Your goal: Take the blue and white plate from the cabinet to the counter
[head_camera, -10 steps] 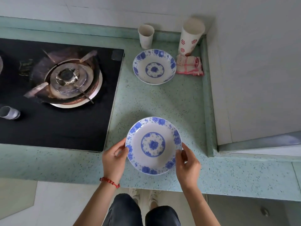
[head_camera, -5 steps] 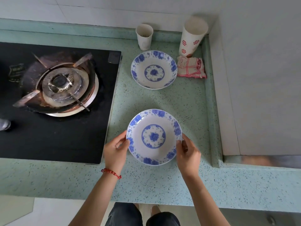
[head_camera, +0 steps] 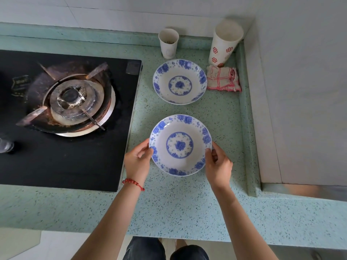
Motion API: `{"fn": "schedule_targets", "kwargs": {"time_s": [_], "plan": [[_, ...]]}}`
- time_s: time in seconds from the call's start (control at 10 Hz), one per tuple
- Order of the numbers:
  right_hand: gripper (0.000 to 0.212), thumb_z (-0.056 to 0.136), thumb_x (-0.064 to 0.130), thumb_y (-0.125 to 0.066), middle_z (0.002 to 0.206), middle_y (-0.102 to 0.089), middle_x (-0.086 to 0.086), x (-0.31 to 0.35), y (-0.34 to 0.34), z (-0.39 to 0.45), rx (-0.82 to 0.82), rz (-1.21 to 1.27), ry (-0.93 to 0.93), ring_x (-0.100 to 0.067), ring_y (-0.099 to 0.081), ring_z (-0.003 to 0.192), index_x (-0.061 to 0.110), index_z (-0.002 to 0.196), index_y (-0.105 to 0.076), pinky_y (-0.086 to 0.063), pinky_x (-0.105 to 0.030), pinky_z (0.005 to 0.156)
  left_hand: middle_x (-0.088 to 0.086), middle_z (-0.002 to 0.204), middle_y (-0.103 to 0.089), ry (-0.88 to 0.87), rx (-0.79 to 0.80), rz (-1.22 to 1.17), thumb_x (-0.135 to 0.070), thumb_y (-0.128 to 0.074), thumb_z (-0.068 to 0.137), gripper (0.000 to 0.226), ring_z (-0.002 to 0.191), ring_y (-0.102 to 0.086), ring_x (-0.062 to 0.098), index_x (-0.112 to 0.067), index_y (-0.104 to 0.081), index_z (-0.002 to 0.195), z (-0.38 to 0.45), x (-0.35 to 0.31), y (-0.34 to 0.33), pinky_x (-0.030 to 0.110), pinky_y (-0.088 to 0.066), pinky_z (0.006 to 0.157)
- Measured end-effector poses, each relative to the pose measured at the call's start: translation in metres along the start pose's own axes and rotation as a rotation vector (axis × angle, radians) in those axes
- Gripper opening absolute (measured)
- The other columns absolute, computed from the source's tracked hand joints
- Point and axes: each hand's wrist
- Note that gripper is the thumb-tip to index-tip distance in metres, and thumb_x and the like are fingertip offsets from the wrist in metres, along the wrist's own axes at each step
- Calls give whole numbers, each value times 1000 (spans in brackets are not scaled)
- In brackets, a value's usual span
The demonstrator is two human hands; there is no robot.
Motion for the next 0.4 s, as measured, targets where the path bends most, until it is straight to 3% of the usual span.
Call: {"fn": "schedule_targets", "kwargs": {"time_s": [0.1, 0.3, 0.4], "plan": [[14, 88, 7, -50, 52, -53, 0, 1, -1, -1, -3, -1, -7, -12, -44, 43, 15, 84, -61, -34, -22, 41, 9, 106, -66, -16, -11, 1, 9, -58, 80, 34, 88, -64, 11, -2, -59, 113, 1, 1, 0, 11, -52, 69], [13, 87, 20, -57, 69, -69, -4, 7, 6, -2, 49, -84, -51, -18, -60, 57, 15, 98, -61, -50, -26, 52, 17, 105, -66, -78, -99, 139, 2, -63, 80, 36, 87, -62, 15, 0, -57, 115, -3, 6, 0, 7, -50, 67], [34, 88, 23, -57, 90, -70, -11, 9, 16, -14, 34, -149, -27, -25, -63, 76, 10, 118, -54, -53, -34, 66, 20, 106, -67, -350, -14, 453, -8, -64, 82, 35, 92, -62, 22, 0, -57, 115, -15, 8, 9, 33, -54, 80]]}}
Point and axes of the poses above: each hand's wrist, its own z-axis towards the middle knuckle, its own y-axis out of the back of the hand, x = y × z
